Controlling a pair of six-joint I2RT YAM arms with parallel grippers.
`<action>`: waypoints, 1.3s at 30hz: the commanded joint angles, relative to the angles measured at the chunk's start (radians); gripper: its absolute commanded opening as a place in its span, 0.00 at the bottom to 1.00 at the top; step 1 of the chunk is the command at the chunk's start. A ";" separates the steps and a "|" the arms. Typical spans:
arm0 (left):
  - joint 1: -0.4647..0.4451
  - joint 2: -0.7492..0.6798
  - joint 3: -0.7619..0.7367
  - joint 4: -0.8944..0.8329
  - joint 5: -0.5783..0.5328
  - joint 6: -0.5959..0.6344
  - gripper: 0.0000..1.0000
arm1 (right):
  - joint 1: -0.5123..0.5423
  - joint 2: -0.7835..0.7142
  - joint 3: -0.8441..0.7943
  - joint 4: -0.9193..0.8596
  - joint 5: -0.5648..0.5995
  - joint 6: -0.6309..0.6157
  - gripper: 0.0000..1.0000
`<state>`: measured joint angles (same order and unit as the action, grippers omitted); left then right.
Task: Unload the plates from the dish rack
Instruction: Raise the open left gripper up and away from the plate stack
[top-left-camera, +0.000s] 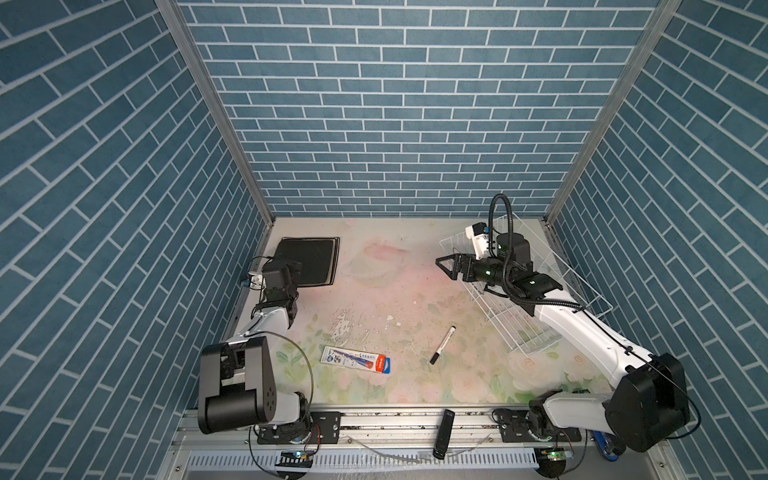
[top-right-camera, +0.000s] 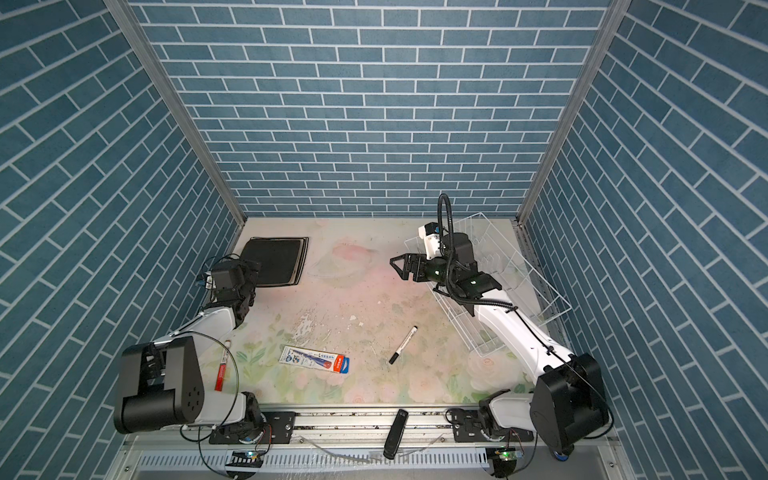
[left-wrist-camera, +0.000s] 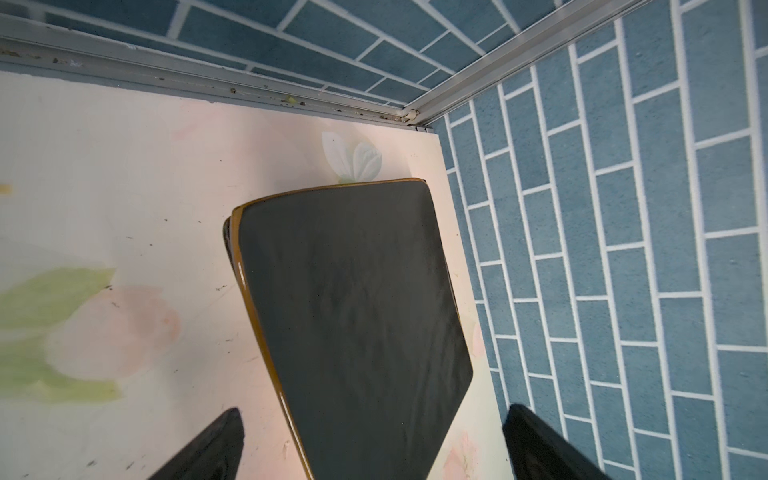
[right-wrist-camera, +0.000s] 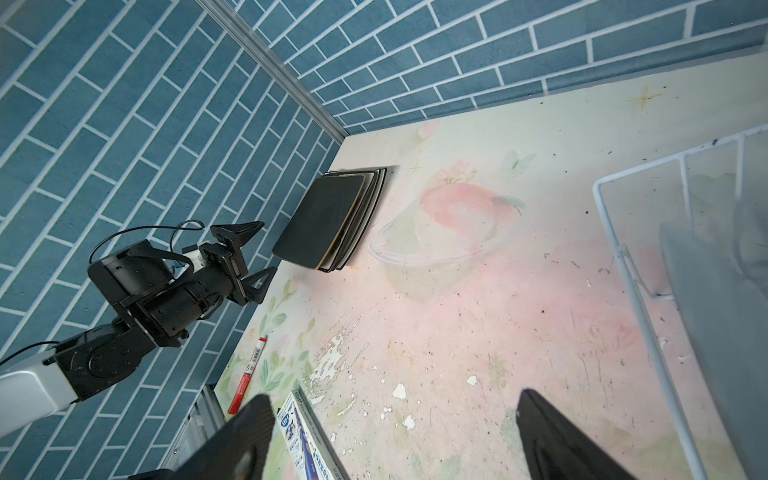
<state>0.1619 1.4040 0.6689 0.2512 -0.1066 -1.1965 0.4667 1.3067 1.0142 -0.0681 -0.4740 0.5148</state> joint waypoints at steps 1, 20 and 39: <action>0.007 0.006 0.070 -0.140 -0.052 0.011 1.00 | 0.004 0.002 -0.013 -0.002 0.012 -0.042 0.93; 0.008 0.150 0.236 -0.259 0.030 0.012 1.00 | 0.006 0.034 0.015 -0.009 0.011 -0.048 0.93; 0.007 0.124 0.253 -0.318 0.021 0.011 1.00 | 0.006 0.039 0.024 -0.013 0.011 -0.055 0.93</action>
<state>0.1654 1.5703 0.9310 -0.0322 -0.0555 -1.1992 0.4667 1.3380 1.0145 -0.0834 -0.4706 0.4961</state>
